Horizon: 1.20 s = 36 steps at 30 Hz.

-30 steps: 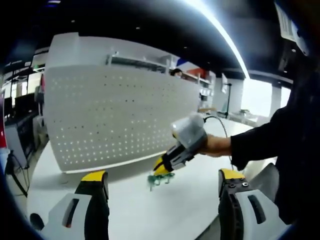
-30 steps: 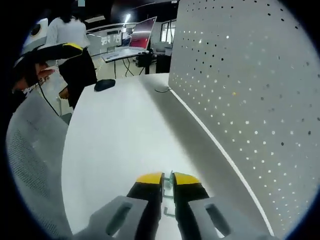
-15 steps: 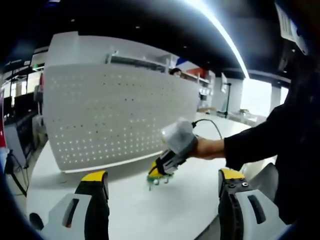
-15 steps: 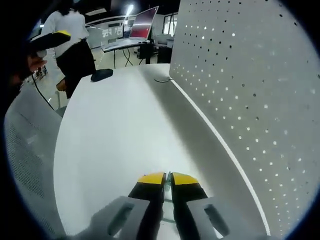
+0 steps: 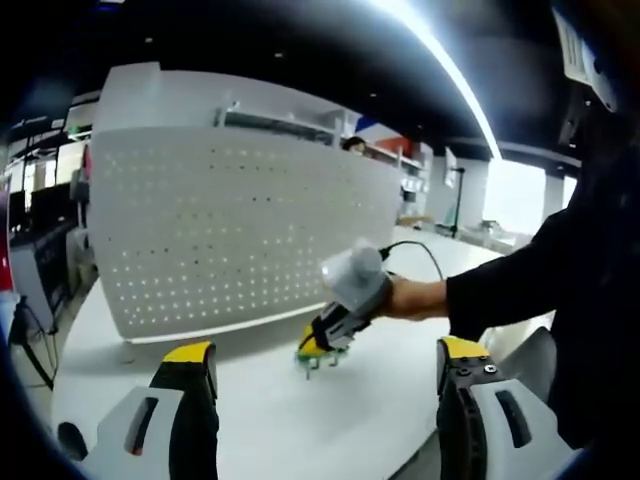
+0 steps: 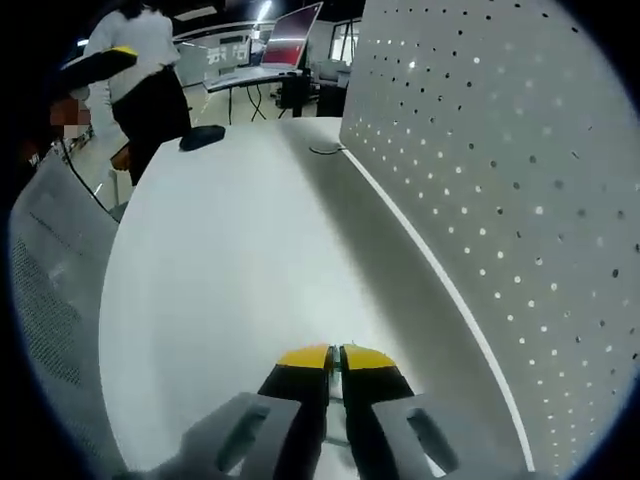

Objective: Insert the hook assembly into the mounting plate slot until the hook locks in place.

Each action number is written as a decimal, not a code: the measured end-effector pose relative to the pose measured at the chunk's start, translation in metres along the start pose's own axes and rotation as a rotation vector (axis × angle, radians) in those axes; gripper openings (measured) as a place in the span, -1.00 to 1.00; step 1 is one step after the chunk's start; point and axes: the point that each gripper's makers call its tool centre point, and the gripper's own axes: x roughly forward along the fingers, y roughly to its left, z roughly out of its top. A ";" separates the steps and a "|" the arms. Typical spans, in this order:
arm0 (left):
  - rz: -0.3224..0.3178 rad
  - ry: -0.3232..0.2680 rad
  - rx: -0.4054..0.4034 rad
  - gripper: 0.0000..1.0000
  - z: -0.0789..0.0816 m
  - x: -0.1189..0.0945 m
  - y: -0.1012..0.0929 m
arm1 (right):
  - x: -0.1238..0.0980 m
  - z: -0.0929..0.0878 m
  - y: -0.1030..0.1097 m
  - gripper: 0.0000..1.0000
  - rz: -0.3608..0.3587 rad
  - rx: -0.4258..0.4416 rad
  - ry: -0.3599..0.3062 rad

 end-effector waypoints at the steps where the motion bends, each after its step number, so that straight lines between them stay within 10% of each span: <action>1: -0.001 -0.001 -0.002 0.84 0.000 0.000 0.000 | -0.001 -0.001 0.000 -0.96 0.000 0.001 0.000; 23: -0.021 0.000 0.006 0.84 0.001 0.004 -0.007 | -0.017 -0.017 0.002 -0.97 -0.003 0.059 -0.030; 36: -0.032 0.000 0.010 0.82 0.001 0.007 -0.012 | -0.040 0.010 -0.002 -0.97 -0.026 0.125 -0.161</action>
